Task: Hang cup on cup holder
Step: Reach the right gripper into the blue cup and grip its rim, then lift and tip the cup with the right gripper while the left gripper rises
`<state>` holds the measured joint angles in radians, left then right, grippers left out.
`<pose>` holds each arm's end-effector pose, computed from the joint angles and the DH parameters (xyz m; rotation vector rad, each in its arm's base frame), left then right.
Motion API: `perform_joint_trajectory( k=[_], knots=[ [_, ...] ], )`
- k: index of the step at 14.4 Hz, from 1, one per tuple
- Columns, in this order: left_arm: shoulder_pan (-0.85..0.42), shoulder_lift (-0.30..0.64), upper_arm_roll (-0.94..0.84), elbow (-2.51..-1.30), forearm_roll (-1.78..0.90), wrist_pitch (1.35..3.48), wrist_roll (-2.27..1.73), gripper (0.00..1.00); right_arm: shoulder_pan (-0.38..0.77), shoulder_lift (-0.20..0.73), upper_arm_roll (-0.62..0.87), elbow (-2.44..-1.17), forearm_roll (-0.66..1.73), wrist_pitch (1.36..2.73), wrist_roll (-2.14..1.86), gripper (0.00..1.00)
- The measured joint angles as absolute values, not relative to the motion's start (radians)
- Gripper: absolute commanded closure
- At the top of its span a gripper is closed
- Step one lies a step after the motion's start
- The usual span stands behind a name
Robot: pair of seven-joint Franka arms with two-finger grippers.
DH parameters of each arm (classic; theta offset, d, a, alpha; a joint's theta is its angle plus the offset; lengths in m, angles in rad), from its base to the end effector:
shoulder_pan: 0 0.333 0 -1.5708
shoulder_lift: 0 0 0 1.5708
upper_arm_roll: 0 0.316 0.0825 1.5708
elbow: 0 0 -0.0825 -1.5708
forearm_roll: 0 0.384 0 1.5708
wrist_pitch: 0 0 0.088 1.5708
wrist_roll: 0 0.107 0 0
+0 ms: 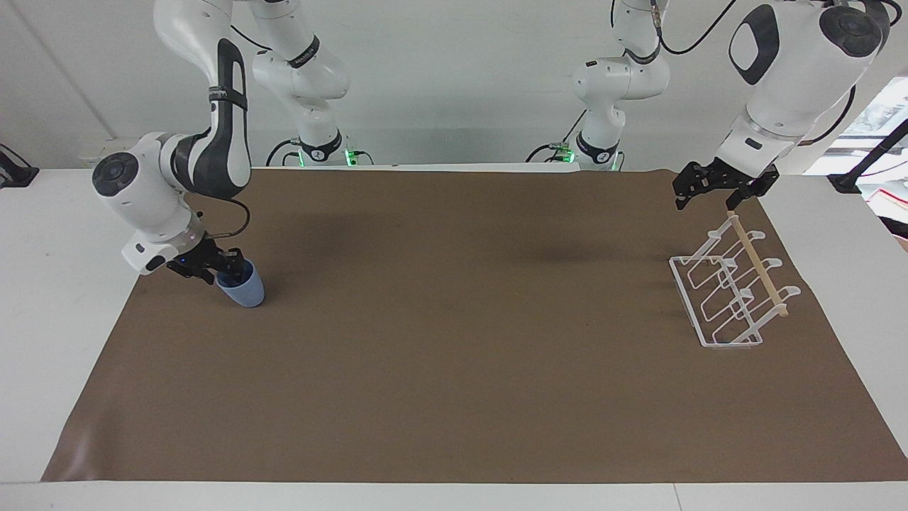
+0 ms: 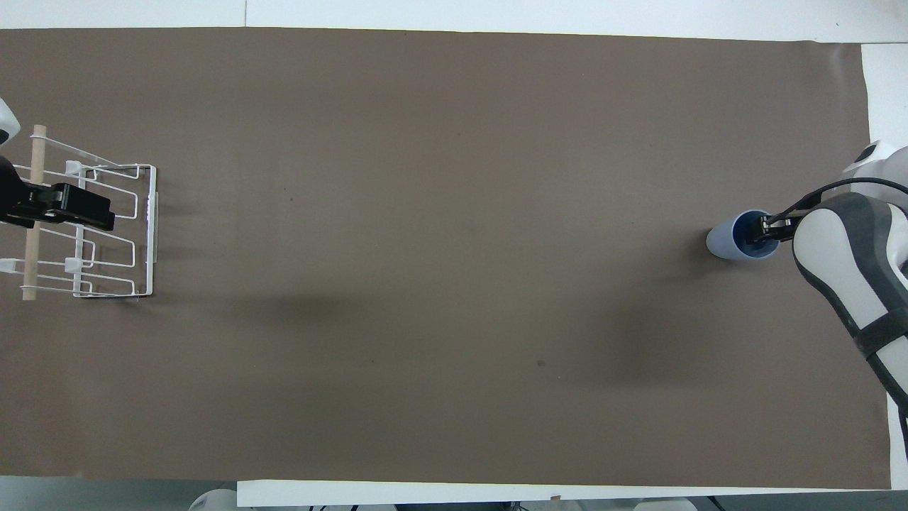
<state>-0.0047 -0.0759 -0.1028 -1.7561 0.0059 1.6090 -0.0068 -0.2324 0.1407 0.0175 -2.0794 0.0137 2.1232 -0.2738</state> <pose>0.5261 -0.0579 0.5812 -3.1180 0.1569 0.1104 0.5462 -0.1187 0.3528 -3.1006 -0.0792 0.1407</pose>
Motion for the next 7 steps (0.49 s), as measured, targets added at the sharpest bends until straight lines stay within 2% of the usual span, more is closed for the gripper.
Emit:
perform_joint_trajectory(
  k=[3, 7],
  knots=[
    [-0.005, -0.076, -0.102, -1.756, 0.006, 1.609, -0.085, 0.0, -0.233, 0.153, 0.017, -2.08, 0.013, 2.128, -0.281, 1.0],
    [-0.005, -0.076, -0.102, -1.756, 0.006, 1.61, -0.1, 0.0, -0.233, 0.153, 0.017, -2.064, 0.009, 2.102, -0.313, 1.0]
  ],
)
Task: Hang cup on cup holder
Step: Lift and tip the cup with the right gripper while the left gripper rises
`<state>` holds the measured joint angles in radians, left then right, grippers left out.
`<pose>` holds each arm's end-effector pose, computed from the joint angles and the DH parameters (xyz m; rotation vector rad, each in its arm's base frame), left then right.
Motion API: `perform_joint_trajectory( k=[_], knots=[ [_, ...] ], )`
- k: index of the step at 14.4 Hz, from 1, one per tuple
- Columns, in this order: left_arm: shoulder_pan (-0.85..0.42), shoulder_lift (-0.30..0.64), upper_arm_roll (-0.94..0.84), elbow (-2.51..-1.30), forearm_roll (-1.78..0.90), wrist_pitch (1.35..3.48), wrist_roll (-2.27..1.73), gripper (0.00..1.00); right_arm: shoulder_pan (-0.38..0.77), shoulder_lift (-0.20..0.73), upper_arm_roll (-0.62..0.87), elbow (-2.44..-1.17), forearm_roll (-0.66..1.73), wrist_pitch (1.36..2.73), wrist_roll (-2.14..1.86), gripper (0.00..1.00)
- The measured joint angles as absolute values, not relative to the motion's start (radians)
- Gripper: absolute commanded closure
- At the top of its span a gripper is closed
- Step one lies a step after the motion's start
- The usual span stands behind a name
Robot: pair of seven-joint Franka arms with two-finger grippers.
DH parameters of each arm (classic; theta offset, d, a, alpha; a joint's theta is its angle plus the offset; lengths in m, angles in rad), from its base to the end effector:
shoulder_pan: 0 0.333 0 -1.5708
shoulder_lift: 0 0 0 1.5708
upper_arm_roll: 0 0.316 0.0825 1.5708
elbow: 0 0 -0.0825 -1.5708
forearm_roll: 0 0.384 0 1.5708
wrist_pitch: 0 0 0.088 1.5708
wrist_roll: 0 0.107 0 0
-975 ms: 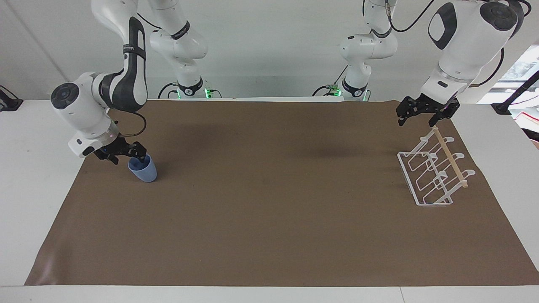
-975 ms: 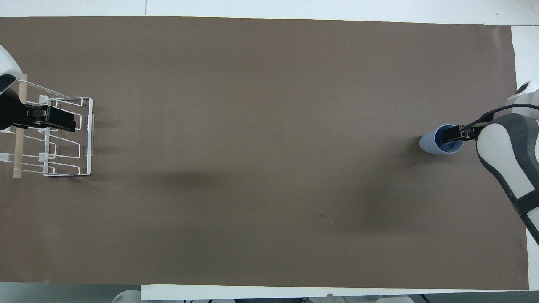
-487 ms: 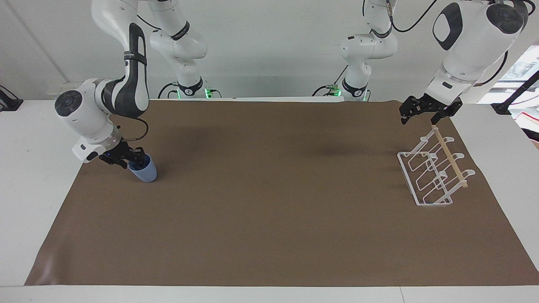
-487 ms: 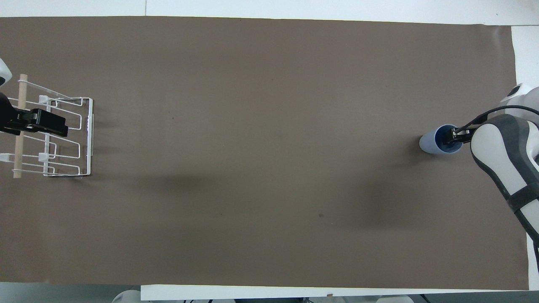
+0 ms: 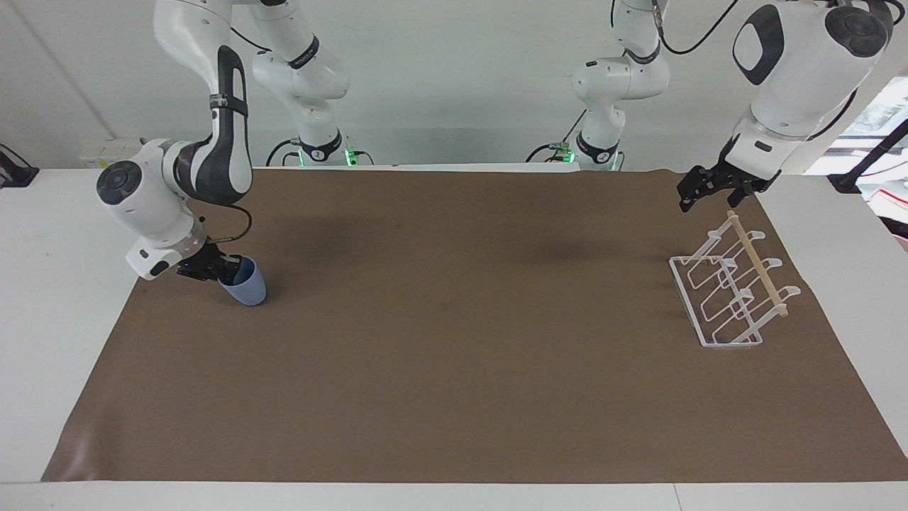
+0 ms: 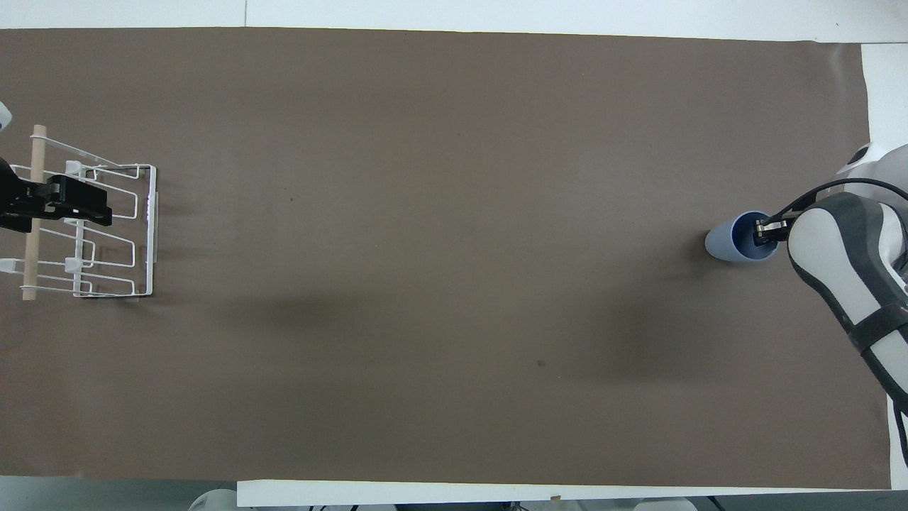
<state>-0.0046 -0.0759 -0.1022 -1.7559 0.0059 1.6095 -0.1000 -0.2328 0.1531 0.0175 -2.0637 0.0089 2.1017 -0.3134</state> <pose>0.5262 -0.0576 0.5814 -3.1189 0.0104 0.1078 0.5482 -0.1196 0.3510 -3.0939 -0.1441 0.1681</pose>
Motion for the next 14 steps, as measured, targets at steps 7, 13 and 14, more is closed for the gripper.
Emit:
perform_joint_trajectory(
  k=[7, 13, 14],
  knots=[
    [0.021, -0.076, -0.1, -1.753, 0.006, 1.617, -0.233, 0.0, -0.223, 0.112, 0.073, -1.878, 0.344, 1.659, -0.474, 1.0],
    [-0.029, -0.076, -0.117, -1.753, -0.044, 1.644, -0.63, 0.0, -0.158, 0.103, 0.105, -1.884, 0.771, 1.569, -0.484, 1.0],
    [-0.059, -0.076, -0.12, -1.752, -0.069, 1.656, -0.737, 0.0, -0.133, 0.103, 0.105, -1.89, 0.82, 1.568, -0.494, 1.0]
  ],
)
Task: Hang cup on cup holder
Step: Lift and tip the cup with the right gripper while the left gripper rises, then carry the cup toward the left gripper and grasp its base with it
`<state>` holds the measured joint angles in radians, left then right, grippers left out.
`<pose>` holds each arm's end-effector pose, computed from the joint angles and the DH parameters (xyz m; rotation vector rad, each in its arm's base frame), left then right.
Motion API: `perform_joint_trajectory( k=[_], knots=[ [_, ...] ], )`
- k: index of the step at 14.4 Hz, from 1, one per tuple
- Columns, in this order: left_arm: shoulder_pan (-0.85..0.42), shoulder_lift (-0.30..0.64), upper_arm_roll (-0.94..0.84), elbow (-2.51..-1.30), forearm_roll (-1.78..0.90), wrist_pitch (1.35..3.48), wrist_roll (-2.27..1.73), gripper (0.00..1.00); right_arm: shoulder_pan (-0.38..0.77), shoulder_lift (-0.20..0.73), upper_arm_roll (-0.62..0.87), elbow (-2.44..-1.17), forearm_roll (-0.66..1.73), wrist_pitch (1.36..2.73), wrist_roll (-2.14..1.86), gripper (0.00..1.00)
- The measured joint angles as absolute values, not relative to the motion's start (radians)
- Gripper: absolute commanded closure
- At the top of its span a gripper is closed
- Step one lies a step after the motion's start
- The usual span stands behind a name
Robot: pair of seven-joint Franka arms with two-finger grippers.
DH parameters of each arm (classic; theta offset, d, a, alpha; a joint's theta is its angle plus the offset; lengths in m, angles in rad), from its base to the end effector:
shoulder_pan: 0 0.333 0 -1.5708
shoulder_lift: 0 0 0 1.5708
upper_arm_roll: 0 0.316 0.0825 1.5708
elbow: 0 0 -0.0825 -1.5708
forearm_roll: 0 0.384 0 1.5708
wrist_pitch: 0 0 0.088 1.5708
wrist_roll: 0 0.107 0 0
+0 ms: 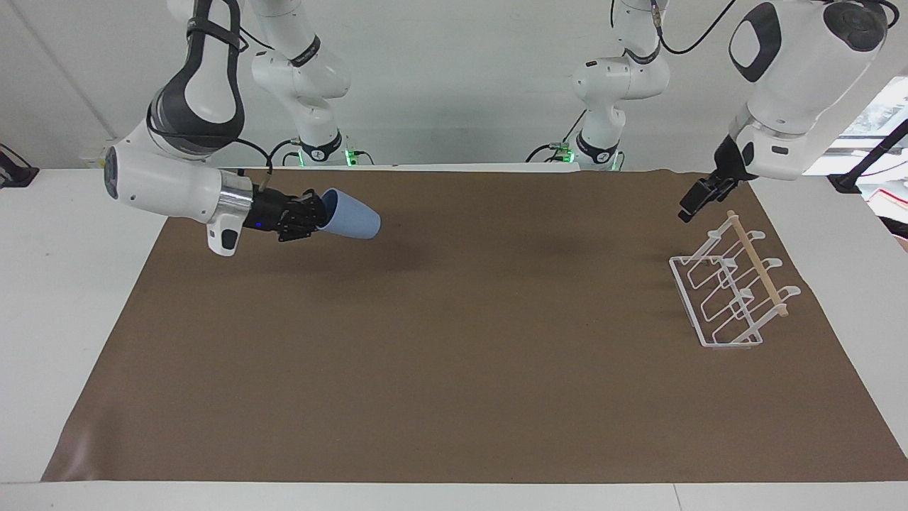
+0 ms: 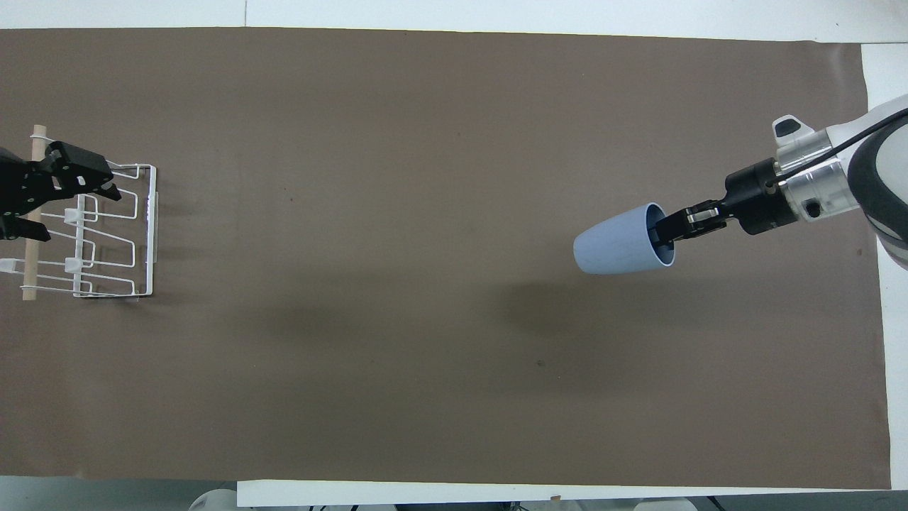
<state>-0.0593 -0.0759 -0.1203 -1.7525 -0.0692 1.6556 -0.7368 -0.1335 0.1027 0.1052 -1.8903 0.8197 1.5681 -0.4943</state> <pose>0.5246 -0.1044 0.5869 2.9743 0.8621 -0.0708 0.5505 0.0612 0.4552 -2.2175 -0.3159 0.2119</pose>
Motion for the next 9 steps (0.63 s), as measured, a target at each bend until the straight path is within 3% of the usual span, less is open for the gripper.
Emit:
perform_joint_trajectory(
  k=[2, 9],
  knots=[
    [-0.12, -0.076, -0.124, -1.752, -0.145, 1.701, -0.977, 0.0, -0.075, 0.092, 0.106, -1.939, 0.974, 1.585, -0.496, 1.0],
    [-0.287, -0.075, -0.128, -1.737, -0.262, 1.8, -1.647, 0.0, 0.148, 0.0, 0.108, -2.198, 1.391, 1.847, -0.498, 1.0]
  ],
)
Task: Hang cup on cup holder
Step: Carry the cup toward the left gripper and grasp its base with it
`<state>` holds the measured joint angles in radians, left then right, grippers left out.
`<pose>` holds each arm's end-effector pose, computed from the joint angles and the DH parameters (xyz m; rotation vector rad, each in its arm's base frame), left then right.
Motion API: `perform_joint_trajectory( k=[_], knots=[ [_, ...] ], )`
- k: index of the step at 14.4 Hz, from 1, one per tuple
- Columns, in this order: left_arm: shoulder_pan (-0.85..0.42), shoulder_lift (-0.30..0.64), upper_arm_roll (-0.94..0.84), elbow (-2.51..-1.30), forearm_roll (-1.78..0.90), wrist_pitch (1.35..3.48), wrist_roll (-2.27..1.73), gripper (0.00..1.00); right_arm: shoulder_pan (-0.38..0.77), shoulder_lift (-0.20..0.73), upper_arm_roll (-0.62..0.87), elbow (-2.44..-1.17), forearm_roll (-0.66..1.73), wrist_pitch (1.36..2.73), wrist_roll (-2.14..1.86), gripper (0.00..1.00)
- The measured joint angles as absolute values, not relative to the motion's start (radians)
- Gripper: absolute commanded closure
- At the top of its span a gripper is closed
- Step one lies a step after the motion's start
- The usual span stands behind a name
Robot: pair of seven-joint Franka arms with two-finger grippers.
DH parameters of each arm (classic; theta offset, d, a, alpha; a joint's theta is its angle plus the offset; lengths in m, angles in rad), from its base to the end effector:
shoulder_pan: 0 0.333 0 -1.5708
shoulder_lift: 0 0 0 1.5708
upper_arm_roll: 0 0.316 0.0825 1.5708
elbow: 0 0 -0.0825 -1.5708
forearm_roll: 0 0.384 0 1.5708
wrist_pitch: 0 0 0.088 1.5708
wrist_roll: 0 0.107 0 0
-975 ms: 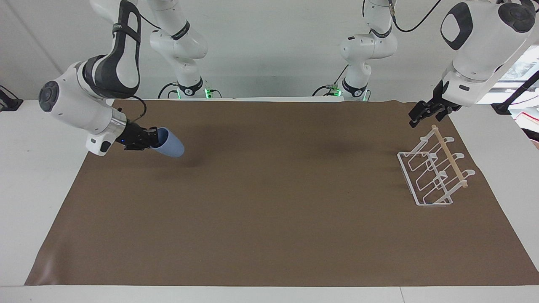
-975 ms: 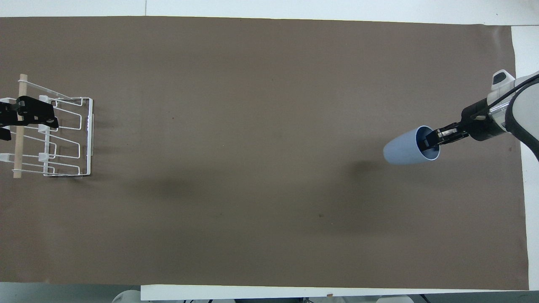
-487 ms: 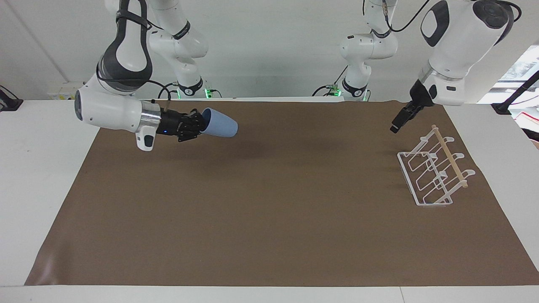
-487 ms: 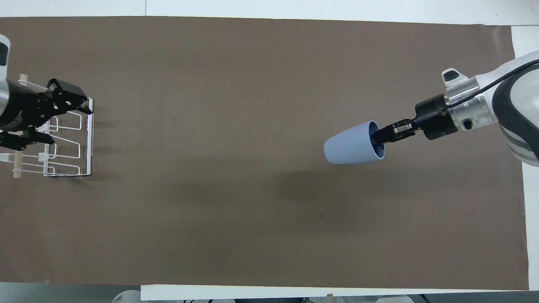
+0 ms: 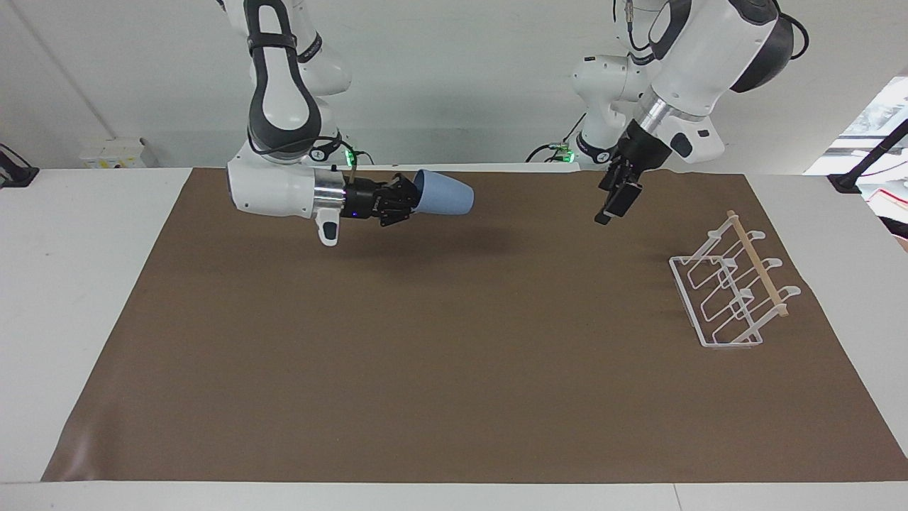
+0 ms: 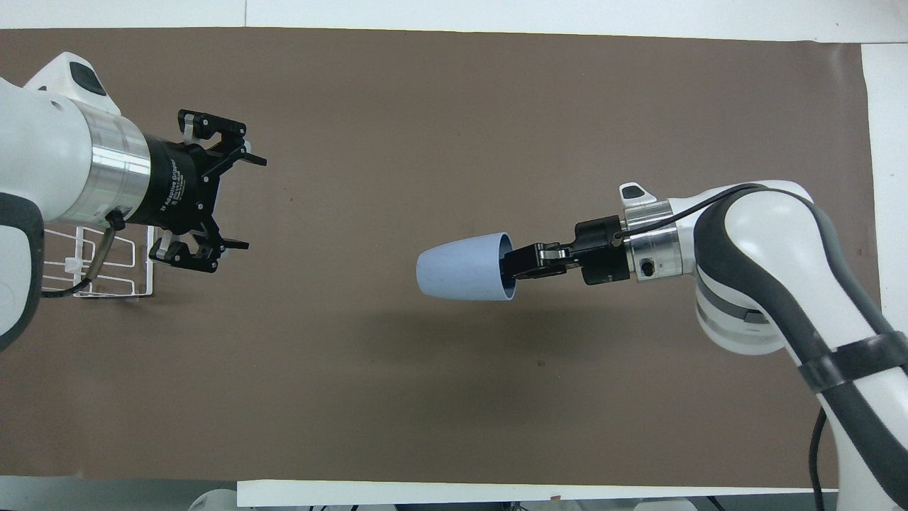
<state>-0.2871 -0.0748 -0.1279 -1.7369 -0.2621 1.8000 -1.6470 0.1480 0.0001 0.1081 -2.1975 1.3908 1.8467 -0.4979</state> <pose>0.4943 -0.2443 0.6098 2.3224 1.7181 -0.2089 0.4890 0.2084 0.4124 -1.8769 -0.0430 0.1479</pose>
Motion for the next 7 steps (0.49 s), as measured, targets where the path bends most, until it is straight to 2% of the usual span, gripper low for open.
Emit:
perform_joint_trajectory(
  k=[7],
  knots=[
    [-0.472, -0.075, -0.132, -1.735, -0.267, 1.788, -2.028, 0.0, 0.334, -0.014, 0.108, -2.219, 1.556, 2.058, -0.457, 1.0]
  ],
)
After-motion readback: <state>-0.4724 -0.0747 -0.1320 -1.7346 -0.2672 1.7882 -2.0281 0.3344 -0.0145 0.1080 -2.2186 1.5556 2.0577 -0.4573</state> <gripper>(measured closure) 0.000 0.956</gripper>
